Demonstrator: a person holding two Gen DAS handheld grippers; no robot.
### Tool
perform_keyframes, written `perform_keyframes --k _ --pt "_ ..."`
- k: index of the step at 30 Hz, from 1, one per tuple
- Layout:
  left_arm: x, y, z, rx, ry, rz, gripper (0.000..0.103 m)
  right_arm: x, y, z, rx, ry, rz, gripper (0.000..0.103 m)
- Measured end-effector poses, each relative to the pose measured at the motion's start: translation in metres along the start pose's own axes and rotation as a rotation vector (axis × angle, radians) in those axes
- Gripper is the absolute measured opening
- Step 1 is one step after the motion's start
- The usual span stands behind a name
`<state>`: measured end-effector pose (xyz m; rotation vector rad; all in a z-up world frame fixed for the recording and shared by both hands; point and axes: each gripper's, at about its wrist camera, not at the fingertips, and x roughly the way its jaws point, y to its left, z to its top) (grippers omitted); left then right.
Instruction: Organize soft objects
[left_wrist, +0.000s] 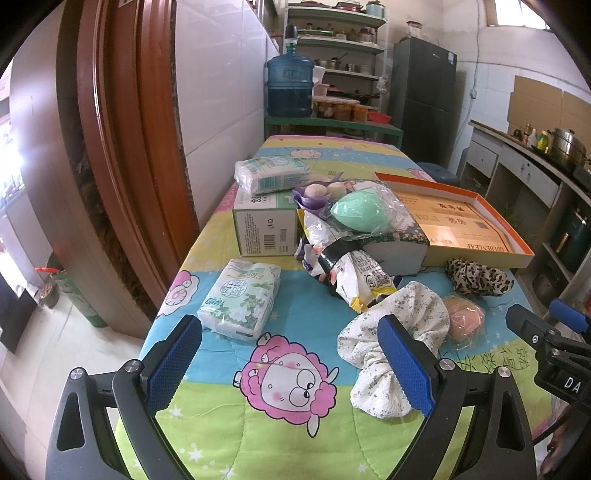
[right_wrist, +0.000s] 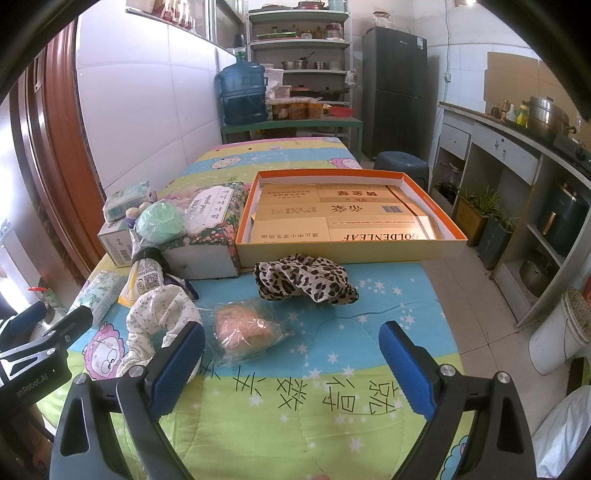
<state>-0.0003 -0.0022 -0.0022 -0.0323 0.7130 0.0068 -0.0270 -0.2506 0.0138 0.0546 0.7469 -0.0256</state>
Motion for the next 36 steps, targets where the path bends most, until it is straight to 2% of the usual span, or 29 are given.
perform_keyframes --k 36 --pt "-0.0049 -0.0065 -0.0051 0.005 0.005 -0.008 0.096 0.0015 -0.0020 0.0002 0.004 0.001 0.003 0.096"
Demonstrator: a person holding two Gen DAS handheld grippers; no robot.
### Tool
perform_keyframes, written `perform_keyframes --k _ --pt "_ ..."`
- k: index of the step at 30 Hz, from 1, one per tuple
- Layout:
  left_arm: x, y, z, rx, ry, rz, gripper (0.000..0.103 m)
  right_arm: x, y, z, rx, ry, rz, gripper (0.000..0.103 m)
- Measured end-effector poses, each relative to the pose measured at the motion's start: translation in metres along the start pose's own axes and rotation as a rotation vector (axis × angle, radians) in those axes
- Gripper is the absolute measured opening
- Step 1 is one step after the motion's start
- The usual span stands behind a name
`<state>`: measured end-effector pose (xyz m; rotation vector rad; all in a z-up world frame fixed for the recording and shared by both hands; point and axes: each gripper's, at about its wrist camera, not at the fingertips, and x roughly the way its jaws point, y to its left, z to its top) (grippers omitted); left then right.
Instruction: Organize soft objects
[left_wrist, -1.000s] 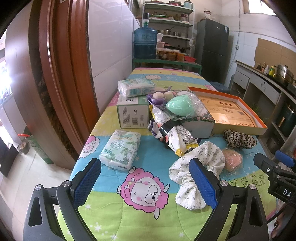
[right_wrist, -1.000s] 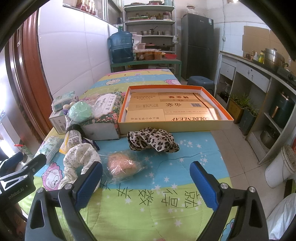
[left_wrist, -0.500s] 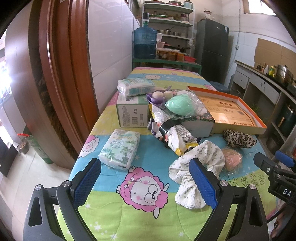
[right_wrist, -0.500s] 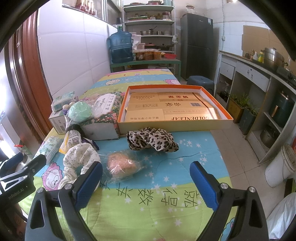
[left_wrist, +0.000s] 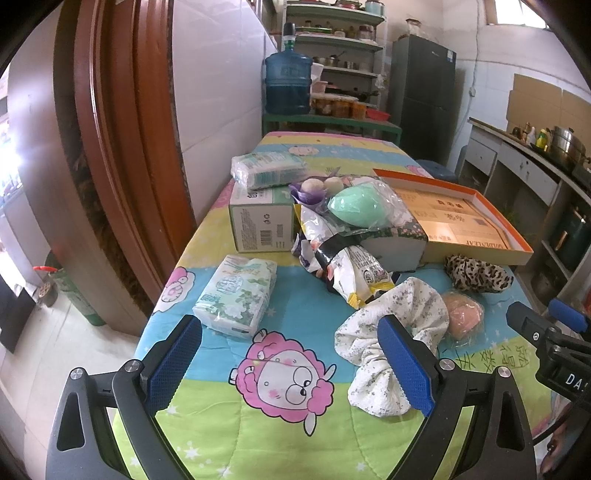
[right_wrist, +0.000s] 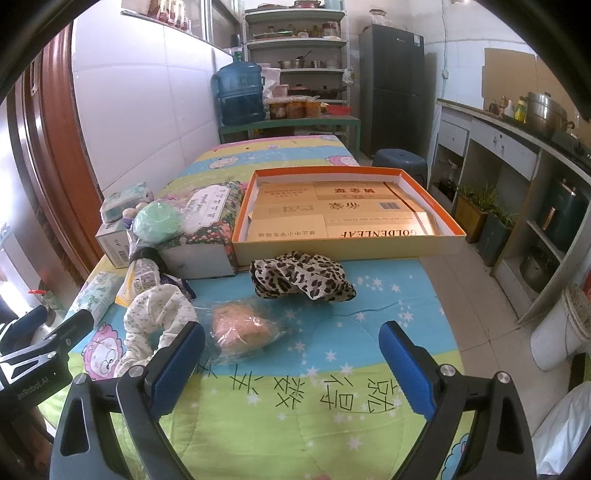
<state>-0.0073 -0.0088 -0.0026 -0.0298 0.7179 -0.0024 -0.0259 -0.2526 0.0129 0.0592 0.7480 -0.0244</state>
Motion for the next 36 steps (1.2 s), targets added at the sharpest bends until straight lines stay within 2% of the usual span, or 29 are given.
perform_keyframes --k 7,20,24,26,30,31,34,36 --pt "0.006 -0.004 -0.003 0.007 0.012 -0.022 0.096 0.003 -0.005 0.000 0.000 0.000 -0.008 0.096" --pt "0.039 -0.035 -0.002 0.091 0.084 -0.141 0.096 0.029 -0.026 0.014 0.007 0.023 -0.023 0.096" --pt "0.055 -0.043 -0.004 0.100 0.116 -0.153 0.096 0.038 -0.029 0.018 -0.006 0.029 -0.026 0.096" --pt "0.063 -0.043 -0.006 0.082 0.137 -0.165 0.093 0.043 -0.030 0.020 -0.016 0.036 -0.027 0.096" --pt "0.082 -0.040 -0.011 0.026 0.223 -0.191 0.068 0.054 -0.032 0.023 -0.022 0.049 -0.017 0.096" --pt "0.081 -0.041 -0.012 0.027 0.193 -0.180 0.067 0.057 -0.032 0.024 -0.024 0.051 -0.020 0.096" --pt "0.081 -0.046 -0.016 0.032 0.184 -0.179 0.067 0.067 -0.031 0.027 -0.044 0.052 -0.031 0.095" --pt "0.081 -0.048 -0.018 0.054 0.172 -0.178 0.067 0.075 -0.028 0.029 -0.066 0.060 -0.035 0.089"
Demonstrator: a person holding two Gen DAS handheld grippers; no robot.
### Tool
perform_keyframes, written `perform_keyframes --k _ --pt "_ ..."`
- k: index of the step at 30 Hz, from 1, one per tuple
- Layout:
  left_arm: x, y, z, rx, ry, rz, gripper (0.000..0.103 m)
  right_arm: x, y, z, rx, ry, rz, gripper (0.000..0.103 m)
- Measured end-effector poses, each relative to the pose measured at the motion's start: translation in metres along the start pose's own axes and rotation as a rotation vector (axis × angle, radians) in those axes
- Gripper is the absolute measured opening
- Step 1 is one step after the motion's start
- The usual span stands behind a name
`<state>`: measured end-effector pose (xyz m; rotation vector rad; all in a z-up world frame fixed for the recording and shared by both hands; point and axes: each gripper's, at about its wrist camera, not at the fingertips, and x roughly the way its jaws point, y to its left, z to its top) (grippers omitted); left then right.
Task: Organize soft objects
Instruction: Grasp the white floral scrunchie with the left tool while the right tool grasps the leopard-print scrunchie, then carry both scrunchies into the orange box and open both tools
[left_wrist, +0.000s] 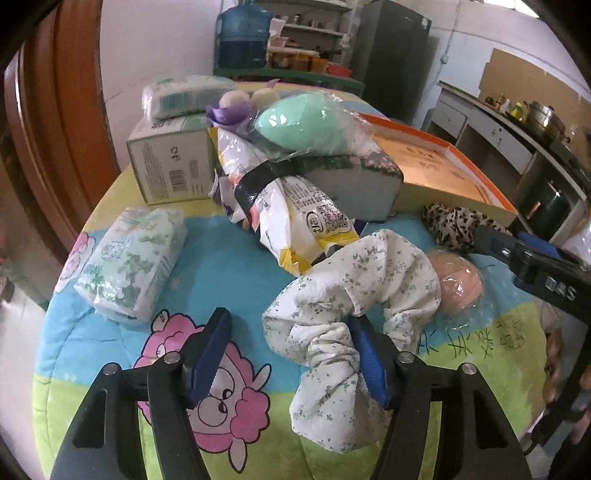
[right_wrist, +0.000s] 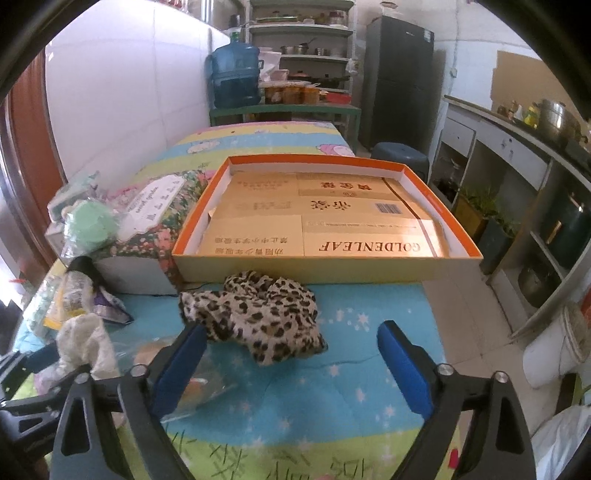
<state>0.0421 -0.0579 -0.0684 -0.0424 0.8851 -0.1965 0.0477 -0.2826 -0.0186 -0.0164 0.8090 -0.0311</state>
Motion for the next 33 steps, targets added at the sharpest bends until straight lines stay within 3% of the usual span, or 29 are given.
perform_keyframes --k 3,8,10,13,17,33 --pt "0.004 -0.007 -0.001 0.071 0.007 0.024 0.067 0.013 0.003 0.002 -0.025 0.030 0.028 0.073" --pt "0.005 -0.010 0.003 0.087 0.028 0.029 0.061 0.033 0.001 0.001 0.007 0.112 0.144 0.041" --pt "0.002 -0.007 0.004 0.078 0.026 0.010 0.039 0.035 0.000 -0.002 0.021 0.116 0.159 0.026" --pt "-0.002 -0.002 0.004 0.069 0.025 -0.008 0.015 0.033 -0.002 -0.006 0.028 0.112 0.163 0.013" --pt "-0.007 0.000 0.003 0.066 0.016 -0.014 0.011 0.025 -0.003 -0.009 0.033 0.085 0.156 0.008" --pt "-0.066 -0.005 0.030 0.073 -0.142 -0.025 0.010 -0.037 -0.010 0.017 0.011 -0.058 0.138 0.008"
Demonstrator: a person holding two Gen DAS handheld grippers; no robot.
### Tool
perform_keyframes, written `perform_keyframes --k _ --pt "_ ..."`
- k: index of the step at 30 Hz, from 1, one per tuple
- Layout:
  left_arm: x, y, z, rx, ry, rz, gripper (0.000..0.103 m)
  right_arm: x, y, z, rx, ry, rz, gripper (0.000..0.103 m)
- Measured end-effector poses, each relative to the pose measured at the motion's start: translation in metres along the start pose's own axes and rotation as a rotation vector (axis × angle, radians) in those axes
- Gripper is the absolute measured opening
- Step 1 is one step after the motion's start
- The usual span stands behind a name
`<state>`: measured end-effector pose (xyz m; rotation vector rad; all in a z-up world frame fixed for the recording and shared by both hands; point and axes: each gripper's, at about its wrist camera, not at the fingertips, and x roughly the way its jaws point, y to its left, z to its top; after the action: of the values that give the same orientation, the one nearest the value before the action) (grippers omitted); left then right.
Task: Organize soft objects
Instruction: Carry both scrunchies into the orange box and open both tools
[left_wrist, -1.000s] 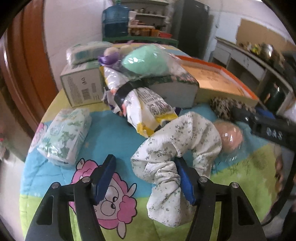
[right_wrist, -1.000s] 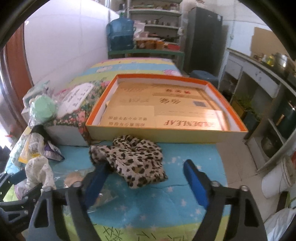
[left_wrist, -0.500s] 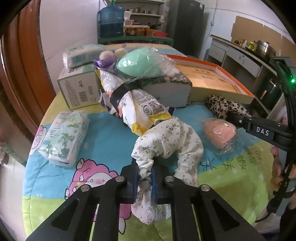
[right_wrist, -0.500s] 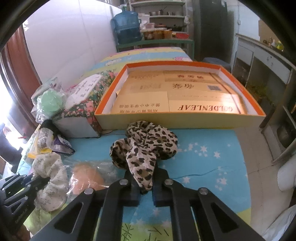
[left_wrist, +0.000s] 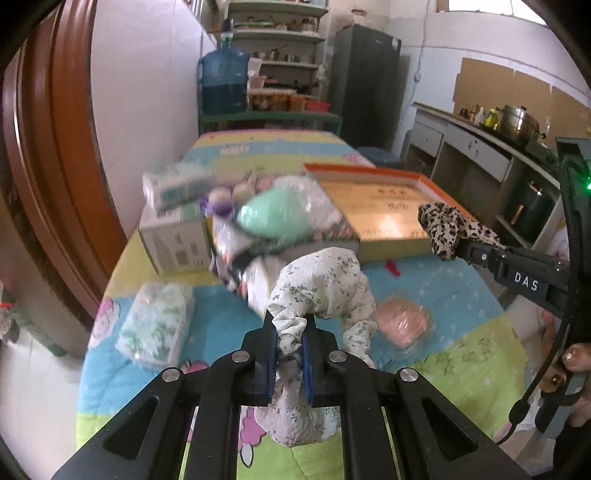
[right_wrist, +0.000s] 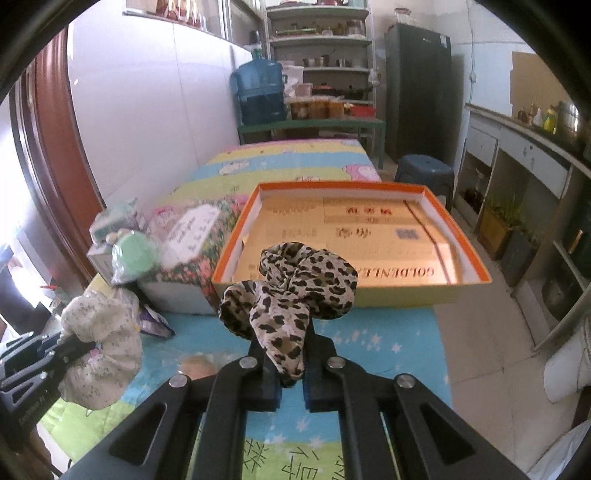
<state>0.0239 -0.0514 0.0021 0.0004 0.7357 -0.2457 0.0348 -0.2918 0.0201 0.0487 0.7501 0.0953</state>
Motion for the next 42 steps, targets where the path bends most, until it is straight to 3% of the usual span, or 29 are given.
perform_keyframes --k 15,26,33,42 --pt "-0.033 -0.004 0.077 0.032 -0.172 -0.009 0.011 -0.035 -0.009 0.040 -0.027 -0.119 -0.027 0.008" --pt "-0.047 0.030 0.146 0.006 -0.215 0.091 0.011 -0.032 0.026 0.068 -0.048 -0.142 0.117 0.008" --pt "-0.029 0.042 0.180 -0.017 -0.215 0.120 0.011 -0.006 0.044 0.089 -0.043 -0.146 0.144 0.008" --pt "0.038 0.001 0.193 -0.027 -0.147 0.000 0.011 0.025 0.012 0.107 -0.012 -0.140 0.045 0.008"
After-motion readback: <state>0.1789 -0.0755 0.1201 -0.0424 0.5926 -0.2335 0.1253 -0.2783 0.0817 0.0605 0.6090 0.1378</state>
